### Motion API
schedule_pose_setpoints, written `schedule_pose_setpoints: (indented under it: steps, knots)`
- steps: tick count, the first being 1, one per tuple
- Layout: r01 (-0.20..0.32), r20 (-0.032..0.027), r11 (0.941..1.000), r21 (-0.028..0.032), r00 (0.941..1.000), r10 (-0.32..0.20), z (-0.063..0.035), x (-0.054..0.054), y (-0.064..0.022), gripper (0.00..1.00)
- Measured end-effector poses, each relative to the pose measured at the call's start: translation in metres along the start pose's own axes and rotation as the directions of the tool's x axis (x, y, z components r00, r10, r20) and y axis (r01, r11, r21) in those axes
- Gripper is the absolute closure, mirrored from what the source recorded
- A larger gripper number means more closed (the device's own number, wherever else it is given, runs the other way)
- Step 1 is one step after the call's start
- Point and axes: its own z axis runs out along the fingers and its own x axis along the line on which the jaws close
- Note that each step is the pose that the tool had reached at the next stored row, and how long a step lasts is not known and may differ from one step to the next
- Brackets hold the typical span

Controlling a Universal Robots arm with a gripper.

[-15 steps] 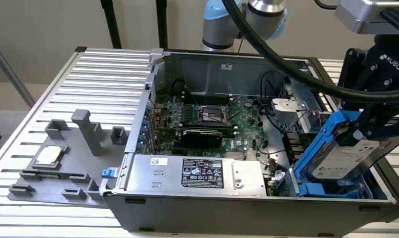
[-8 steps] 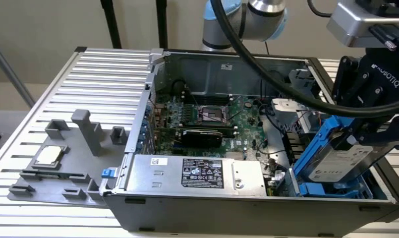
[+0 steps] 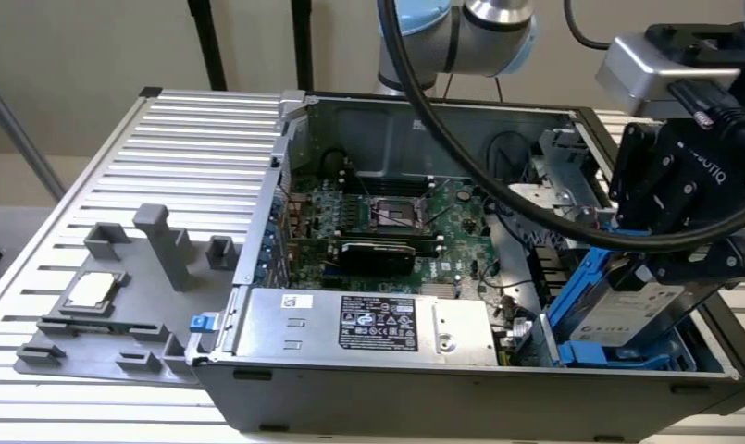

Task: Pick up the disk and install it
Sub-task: 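Insert the disk into the insertion slot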

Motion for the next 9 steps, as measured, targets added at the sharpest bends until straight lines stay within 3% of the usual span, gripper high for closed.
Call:
schedule_pose_setpoints:
  steps: [9]
  knots:
    - [0.003,-0.0009,0.9999,-0.0096,1.0000,-0.003,0.0131,0.000,-0.0003,1.00]
